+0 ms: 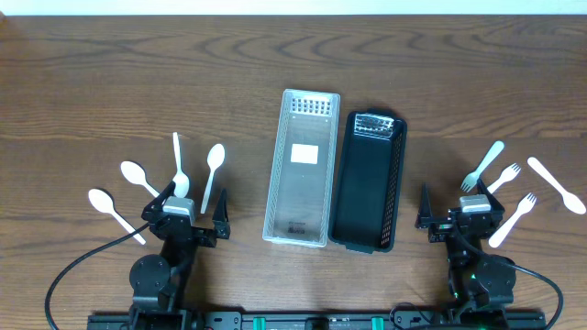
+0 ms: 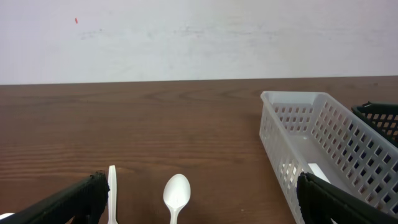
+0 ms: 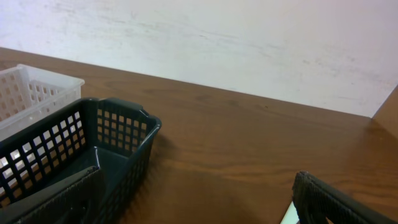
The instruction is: Pack container
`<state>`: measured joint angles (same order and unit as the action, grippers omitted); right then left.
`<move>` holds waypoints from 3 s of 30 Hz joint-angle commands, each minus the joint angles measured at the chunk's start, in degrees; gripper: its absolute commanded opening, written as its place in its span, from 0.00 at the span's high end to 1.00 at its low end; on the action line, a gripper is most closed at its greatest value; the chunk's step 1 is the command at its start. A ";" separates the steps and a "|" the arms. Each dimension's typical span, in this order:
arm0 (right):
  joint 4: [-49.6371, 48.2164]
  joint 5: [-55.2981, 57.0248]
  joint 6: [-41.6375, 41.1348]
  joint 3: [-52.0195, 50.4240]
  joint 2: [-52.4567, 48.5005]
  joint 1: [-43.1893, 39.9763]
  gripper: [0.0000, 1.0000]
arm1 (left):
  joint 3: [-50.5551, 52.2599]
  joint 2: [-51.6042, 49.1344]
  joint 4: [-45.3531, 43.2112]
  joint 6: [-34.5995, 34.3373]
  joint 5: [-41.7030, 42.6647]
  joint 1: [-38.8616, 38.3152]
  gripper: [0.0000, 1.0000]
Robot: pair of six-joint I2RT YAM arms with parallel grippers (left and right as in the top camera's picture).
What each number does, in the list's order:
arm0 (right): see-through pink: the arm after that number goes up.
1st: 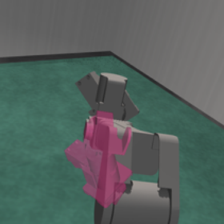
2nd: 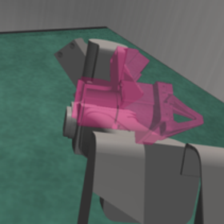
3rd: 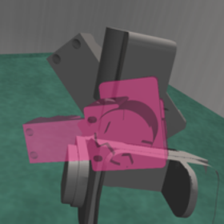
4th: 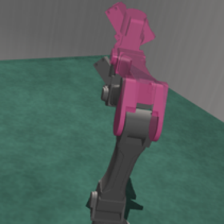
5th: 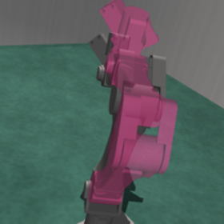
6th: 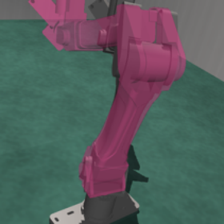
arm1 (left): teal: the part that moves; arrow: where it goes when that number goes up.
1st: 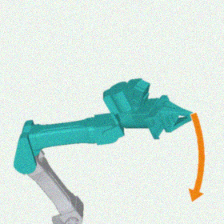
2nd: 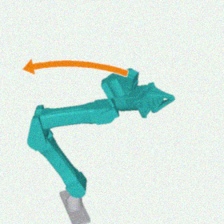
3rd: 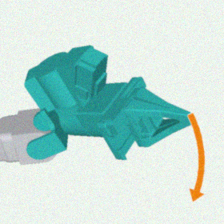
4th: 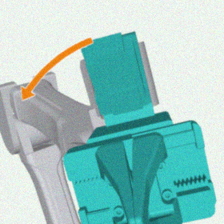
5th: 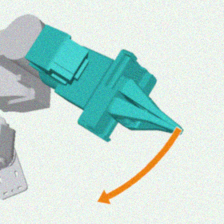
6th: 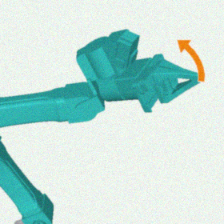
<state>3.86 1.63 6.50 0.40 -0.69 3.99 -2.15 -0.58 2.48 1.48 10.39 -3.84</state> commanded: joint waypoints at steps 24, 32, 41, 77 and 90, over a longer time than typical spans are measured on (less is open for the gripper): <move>0.26 -0.37 -0.68 -0.09 0.31 0.26 0.01 | 1.92 0.35 0.44 -0.09 0.96 0.28 0.02; 0.26 -0.37 -0.68 -0.09 0.31 0.26 0.01 | 1.92 0.35 0.44 -0.09 0.96 0.28 0.02; -0.42 -1.01 -0.85 -0.09 0.31 0.26 0.01 | 1.92 0.35 0.42 -0.04 0.66 0.28 0.02; 46.31 -3.02 -14.84 58.29 -74.10 -2.05 0.88 | -54.34 -57.27 53.44 -4.20 -10.84 0.33 0.02; 41.94 -12.66 -15.23 58.29 -95.12 -2.03 0.95 | -54.34 -60.41 53.64 -4.20 -10.84 0.33 0.02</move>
<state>46.35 -5.52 -8.29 58.04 -93.82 2.26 -55.59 -60.93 55.81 -1.76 0.40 -3.79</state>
